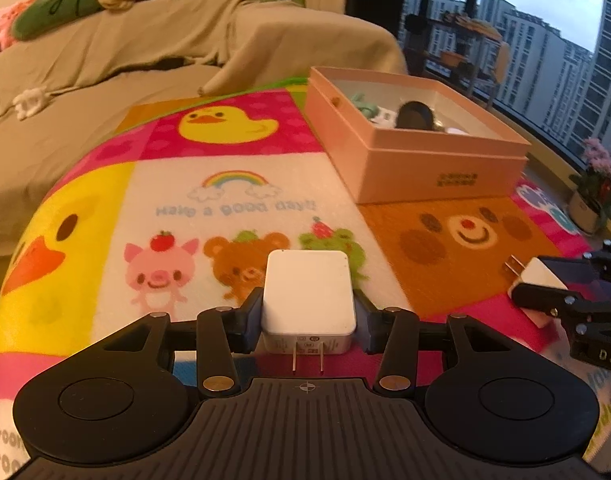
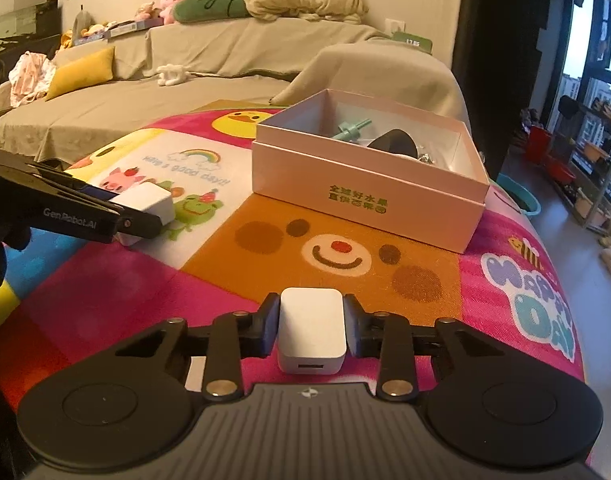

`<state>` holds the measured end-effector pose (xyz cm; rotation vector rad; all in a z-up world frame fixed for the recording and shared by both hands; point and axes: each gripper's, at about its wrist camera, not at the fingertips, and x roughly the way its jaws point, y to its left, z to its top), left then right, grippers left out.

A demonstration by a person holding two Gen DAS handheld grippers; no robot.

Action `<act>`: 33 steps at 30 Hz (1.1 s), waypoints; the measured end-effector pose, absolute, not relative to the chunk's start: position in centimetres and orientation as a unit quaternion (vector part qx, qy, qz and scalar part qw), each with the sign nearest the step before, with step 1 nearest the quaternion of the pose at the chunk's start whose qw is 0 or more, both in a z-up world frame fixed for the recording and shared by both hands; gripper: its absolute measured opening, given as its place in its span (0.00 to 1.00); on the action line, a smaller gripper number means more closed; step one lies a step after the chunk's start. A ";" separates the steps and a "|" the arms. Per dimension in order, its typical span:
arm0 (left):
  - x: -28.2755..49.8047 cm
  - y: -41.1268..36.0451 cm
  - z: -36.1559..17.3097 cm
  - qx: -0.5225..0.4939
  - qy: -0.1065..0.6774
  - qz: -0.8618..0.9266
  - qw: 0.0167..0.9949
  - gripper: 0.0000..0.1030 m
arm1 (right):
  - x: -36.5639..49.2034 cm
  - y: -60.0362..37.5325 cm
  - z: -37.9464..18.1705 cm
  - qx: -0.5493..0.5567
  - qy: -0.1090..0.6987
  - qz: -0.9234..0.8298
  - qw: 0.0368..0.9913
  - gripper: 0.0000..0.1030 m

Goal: Organize rigid objects
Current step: 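Carry the white charger over the pink box and drop it in with the left tool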

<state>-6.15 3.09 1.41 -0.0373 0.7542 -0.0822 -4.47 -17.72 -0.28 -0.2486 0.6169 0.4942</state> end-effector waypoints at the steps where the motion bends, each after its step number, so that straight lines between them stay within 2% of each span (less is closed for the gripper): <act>1: -6.5 2.9 1.4 -0.017 0.369 -0.047 0.928 0.48 | -4.7 -17.9 -0.1 -0.121 0.299 0.241 0.915 0.31; 5: -7.9 2.2 2.0 -0.028 0.362 -0.069 0.929 0.48 | -5.7 -19.0 0.8 -0.115 0.294 0.244 0.917 0.31; 10: -7.9 1.5 5.8 -0.051 0.326 -0.118 0.937 0.48 | -6.5 -20.6 4.1 -0.091 0.259 0.248 0.929 0.31; 14: -4.9 0.5 9.6 -0.049 0.279 -0.132 0.950 0.48 | -6.8 -21.7 7.1 -0.073 0.209 0.241 0.945 0.31; 18: 1.2 -1.5 11.6 -0.023 0.253 -0.140 0.957 0.48 | -6.6 -22.1 7.4 -0.071 0.196 0.227 0.951 0.31; 22: 9.4 -2.4 10.3 -0.055 0.306 -0.126 0.942 0.48 | -6.0 -22.5 6.1 -0.064 0.212 0.230 0.948 0.31; 24: 12.4 -3.3 9.1 -0.037 0.312 -0.102 0.944 0.48 | -5.7 -22.8 5.3 -0.064 0.221 0.226 0.947 0.31; 27: 15.4 -4.5 7.5 0.003 0.320 -0.072 0.945 0.48 | -4.8 -23.3 4.1 -0.063 0.237 0.216 0.945 0.31; 33: 19.4 -3.7 5.1 -0.036 0.365 -0.092 0.926 0.48 | -3.5 -24.0 2.5 -0.052 0.261 0.204 0.942 0.31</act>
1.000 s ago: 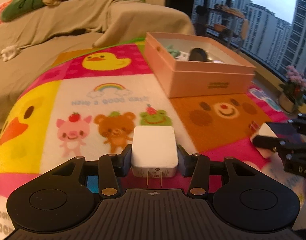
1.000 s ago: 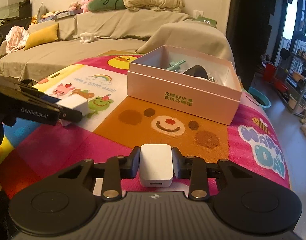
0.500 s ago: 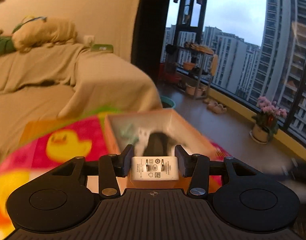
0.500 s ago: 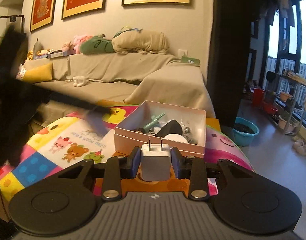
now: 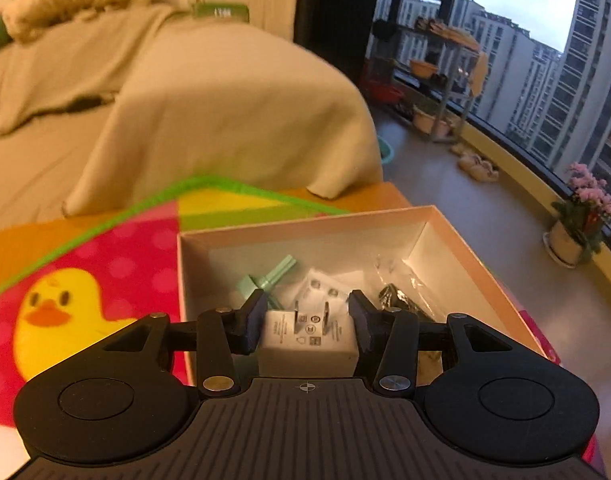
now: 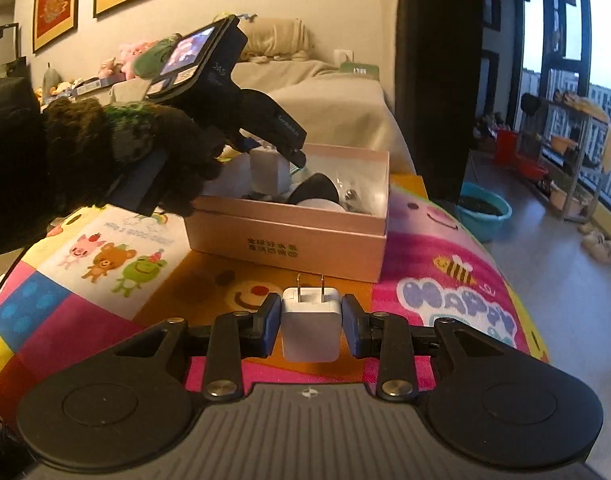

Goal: Organize rigid objects
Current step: 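Carry the white charger over the pink box and drop it in with the left tool, then drop the white charger into the pink box with the right tool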

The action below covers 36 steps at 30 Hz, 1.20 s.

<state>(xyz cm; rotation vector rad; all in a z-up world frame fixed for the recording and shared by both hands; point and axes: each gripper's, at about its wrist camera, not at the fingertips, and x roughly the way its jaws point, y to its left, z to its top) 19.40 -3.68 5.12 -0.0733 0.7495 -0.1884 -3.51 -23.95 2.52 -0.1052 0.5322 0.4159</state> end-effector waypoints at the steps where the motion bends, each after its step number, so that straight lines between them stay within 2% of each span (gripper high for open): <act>1: 19.3 -3.3 5.2 -0.044 0.360 -0.084 0.928 0.47 | -3.3 -24.0 2.4 -0.049 0.263 0.203 0.942 0.31; 6: 16.5 -0.6 7.6 -0.087 0.300 -0.078 0.947 0.46 | -2.6 -24.0 2.4 -0.052 0.267 0.196 0.942 0.31; 10: 11.3 1.4 8.7 -0.102 0.284 -0.100 0.948 0.46 | -1.4 -23.8 3.0 -0.049 0.267 0.186 0.944 0.31; 16: 2.1 2.8 6.9 -0.093 0.319 -0.137 0.933 0.46 | 3.2 -22.1 6.7 -0.042 0.248 0.191 0.949 0.31; 20: -1.0 3.3 4.9 -0.074 0.349 -0.131 0.925 0.46 | 8.8 -18.5 9.2 -0.052 0.234 0.165 0.957 0.32; 21: -1.3 3.6 4.3 -0.075 0.358 -0.125 0.922 0.46 | 10.3 -17.4 9.6 -0.053 0.226 0.156 0.960 0.34; 22: -1.6 3.9 3.9 -0.076 0.364 -0.117 0.921 0.46 | 11.6 -16.6 9.8 -0.052 0.227 0.148 0.961 0.47; 23: -2.0 4.3 3.5 -0.074 0.369 -0.110 0.920 0.46 | 12.7 -15.8 9.8 -0.051 0.235 0.141 0.960 0.56; 27: -3.0 5.1 2.1 -0.025 0.385 -0.062 0.920 0.46 | 12.8 -15.3 8.7 -0.031 0.265 0.136 0.954 0.58; 30: -3.4 5.4 1.6 -0.027 0.384 -0.051 0.921 0.47 | 9.3 -15.8 7.3 -0.042 0.263 0.146 0.953 0.69; 32: -3.4 4.7 1.6 -0.017 0.384 -0.048 0.922 0.54 | 6.5 -16.5 6.2 -0.047 0.255 0.142 0.955 0.77; 34: -3.2 3.8 1.6 -0.017 0.383 -0.051 0.922 0.70 | 4.3 -17.3 5.0 -0.045 0.261 0.139 0.954 0.82; 36: -2.9 3.0 1.3 -0.024 0.384 -0.055 0.921 0.92 | 2.9 -18.0 3.7 -0.039 0.276 0.132 0.951 0.82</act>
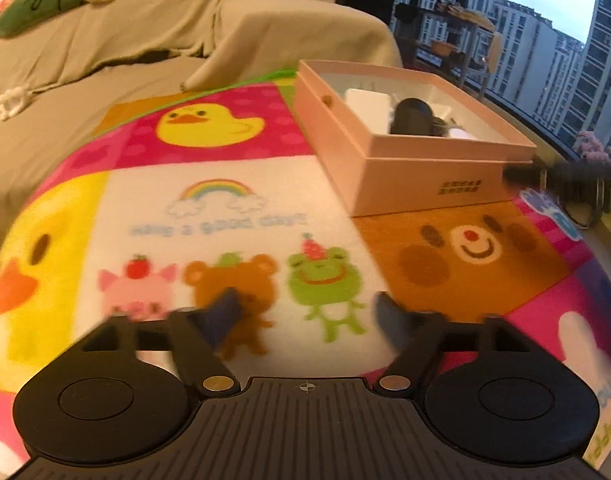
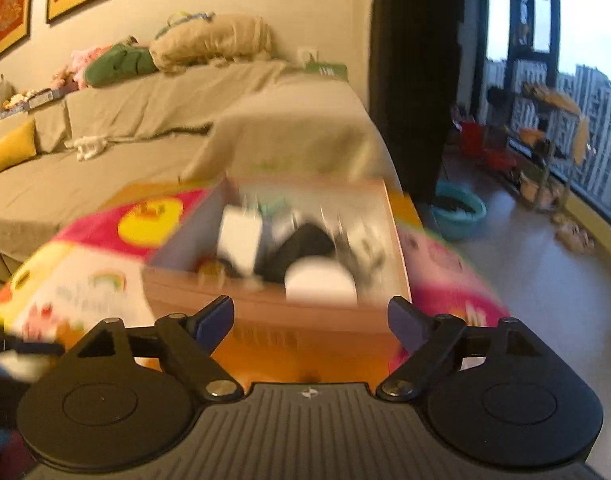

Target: Organize rigid objects

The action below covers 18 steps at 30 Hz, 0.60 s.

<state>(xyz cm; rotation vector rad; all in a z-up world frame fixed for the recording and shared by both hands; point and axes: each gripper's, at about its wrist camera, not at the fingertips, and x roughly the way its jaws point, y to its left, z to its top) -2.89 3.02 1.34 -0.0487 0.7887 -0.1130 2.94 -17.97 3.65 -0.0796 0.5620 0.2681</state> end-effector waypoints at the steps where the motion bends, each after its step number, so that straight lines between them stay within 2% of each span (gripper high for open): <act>1: -2.6 2.6 1.2 -0.029 0.384 -0.051 0.922 0.95 | 2.5 -18.3 2.8 -0.036 0.287 0.128 0.949 0.82; 6: -1.7 0.1 0.3 -0.020 0.352 0.003 0.936 0.96 | 2.2 -19.4 -1.3 -0.011 0.344 0.102 0.933 0.83; 10: -1.4 -1.3 -0.1 -0.004 0.335 0.025 0.942 0.96 | 2.2 -18.7 -2.0 -0.029 0.344 0.089 0.934 1.00; 18: -1.1 -1.4 -0.3 -0.013 0.330 0.040 0.943 0.97 | 3.6 -18.5 -2.2 -0.022 0.348 0.074 0.934 1.00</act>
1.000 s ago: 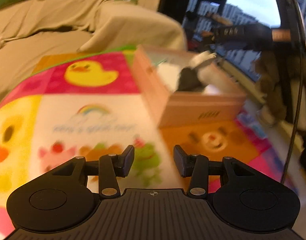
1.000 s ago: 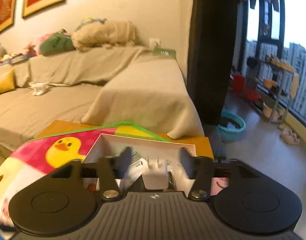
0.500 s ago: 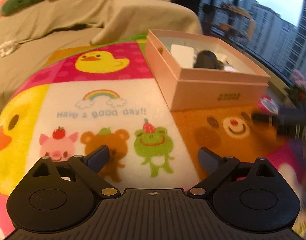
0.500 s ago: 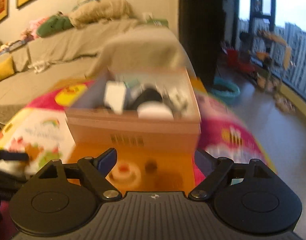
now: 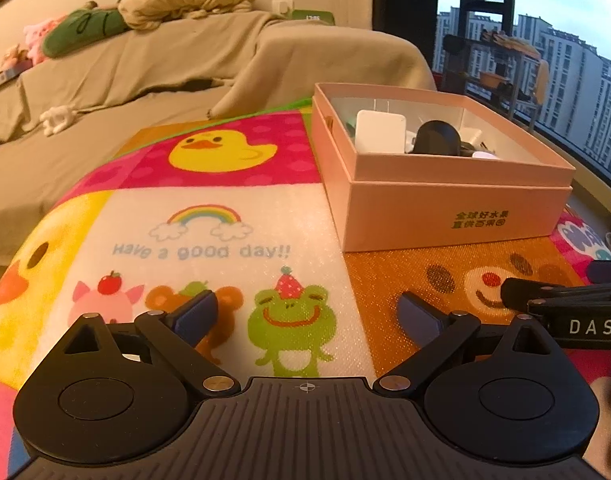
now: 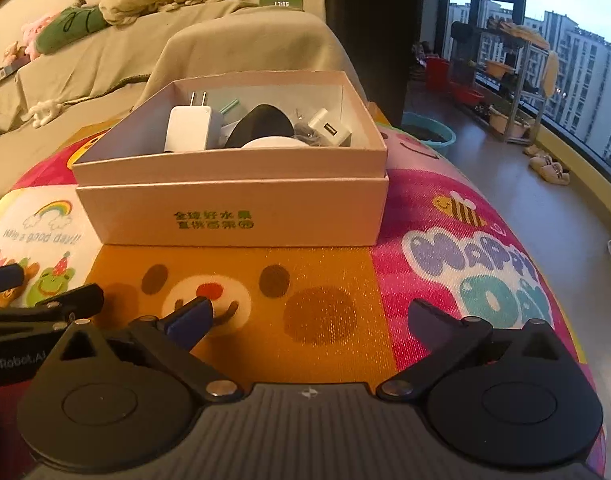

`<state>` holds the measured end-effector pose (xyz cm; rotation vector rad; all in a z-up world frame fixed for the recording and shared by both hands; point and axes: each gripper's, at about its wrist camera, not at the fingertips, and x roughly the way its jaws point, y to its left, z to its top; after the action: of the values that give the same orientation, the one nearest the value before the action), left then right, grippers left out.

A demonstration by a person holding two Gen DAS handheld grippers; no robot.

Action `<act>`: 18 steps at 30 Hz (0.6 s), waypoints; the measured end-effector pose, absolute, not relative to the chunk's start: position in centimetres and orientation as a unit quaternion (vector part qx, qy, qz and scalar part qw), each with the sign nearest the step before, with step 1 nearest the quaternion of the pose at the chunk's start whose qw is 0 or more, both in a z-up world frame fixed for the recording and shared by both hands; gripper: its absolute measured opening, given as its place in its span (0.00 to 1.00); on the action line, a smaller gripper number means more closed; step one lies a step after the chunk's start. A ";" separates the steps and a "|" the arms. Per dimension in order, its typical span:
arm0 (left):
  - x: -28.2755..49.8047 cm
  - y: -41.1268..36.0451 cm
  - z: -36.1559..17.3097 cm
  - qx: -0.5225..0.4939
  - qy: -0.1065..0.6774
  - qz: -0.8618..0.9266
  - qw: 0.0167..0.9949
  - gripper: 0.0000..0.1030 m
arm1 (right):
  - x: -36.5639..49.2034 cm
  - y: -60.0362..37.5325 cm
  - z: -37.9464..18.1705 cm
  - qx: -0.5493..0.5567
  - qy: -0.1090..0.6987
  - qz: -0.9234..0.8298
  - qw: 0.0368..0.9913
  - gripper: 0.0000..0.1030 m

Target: Organize rigid objects

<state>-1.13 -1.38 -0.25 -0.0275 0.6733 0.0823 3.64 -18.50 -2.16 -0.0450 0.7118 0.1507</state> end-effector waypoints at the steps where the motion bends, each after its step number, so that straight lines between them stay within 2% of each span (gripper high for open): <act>1: -1.1 -1.4 -0.3 -0.014 0.331 0.040 0.943 0.97 | 3.6 -18.5 -2.3 -0.026 0.343 0.077 0.936 1.00; 18: -0.7 -1.4 -0.3 -0.015 0.330 0.048 0.943 0.98 | 3.5 -18.6 -2.6 -0.019 0.323 0.079 0.943 1.00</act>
<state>-0.66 -1.39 -0.35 -0.0310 0.6732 0.0987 3.53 -18.60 -2.59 -0.0379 0.6583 0.1607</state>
